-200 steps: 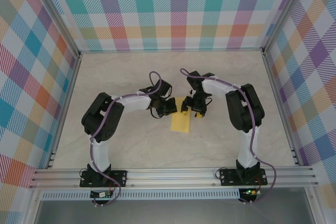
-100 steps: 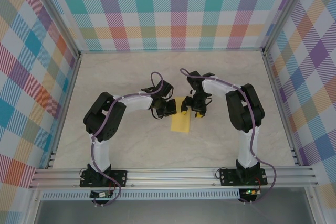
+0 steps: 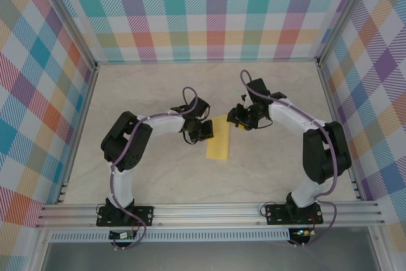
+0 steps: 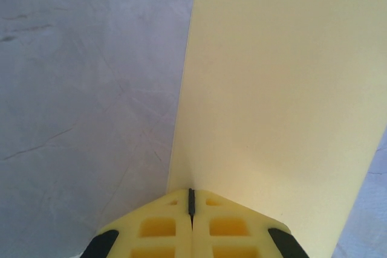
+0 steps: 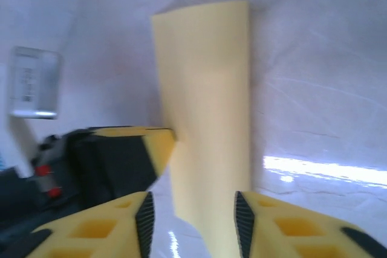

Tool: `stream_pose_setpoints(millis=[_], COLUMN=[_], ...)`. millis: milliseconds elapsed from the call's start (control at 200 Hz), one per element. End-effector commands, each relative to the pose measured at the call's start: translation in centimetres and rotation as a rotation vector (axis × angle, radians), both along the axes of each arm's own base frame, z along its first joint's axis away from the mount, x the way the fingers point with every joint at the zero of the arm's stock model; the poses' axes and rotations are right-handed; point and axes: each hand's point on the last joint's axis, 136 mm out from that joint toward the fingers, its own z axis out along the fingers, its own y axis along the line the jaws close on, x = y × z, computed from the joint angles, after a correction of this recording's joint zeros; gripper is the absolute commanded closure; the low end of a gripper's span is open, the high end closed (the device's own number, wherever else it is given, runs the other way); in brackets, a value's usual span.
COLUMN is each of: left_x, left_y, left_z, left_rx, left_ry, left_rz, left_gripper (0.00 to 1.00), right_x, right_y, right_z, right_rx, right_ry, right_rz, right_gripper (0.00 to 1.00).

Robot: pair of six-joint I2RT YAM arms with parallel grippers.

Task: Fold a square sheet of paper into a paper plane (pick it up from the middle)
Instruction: Fold the square sheet of paper in half at the center of the table.

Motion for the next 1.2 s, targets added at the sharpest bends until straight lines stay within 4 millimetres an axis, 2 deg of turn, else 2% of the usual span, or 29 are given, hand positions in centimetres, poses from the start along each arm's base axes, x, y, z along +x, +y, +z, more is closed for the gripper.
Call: stream_pose_setpoints(millis=[0,95,290,550,935,1195], left_x=[-1.4,-1.3,-1.4,-1.5,-1.7,-1.8], left_y=[0.9,0.8,0.9,0.9,1.0,1.0], left_z=[-1.6,-1.6,-1.8,-1.8,-1.9,-2.0], left_rx=[0.074,0.070,0.074,0.073,0.076,0.077], left_ry=[0.040,0.041,0.045,0.044,0.050,0.054], left_rz=[-0.021,-0.022,-0.023,-0.022,-0.026,-0.027], left_gripper=[1.00,1.00,1.00,1.00,1.00,1.00], right_x=[-0.3,-0.6,-1.2,-1.9,-3.1,-4.8], right_y=[2.8,3.5,3.3,3.4,1.1,-0.5], right_z=[0.0,-1.3,-3.6,-5.0,-7.8,-10.4], right_rx=[0.180,0.225,0.219,0.240,0.183,0.117], right_ry=[0.009,0.047,0.082,0.106,0.125,0.148], right_rz=[0.043,0.047,0.046,0.071,0.056,0.077], right_gripper=[0.74,0.86,0.96,0.97,0.96,0.95])
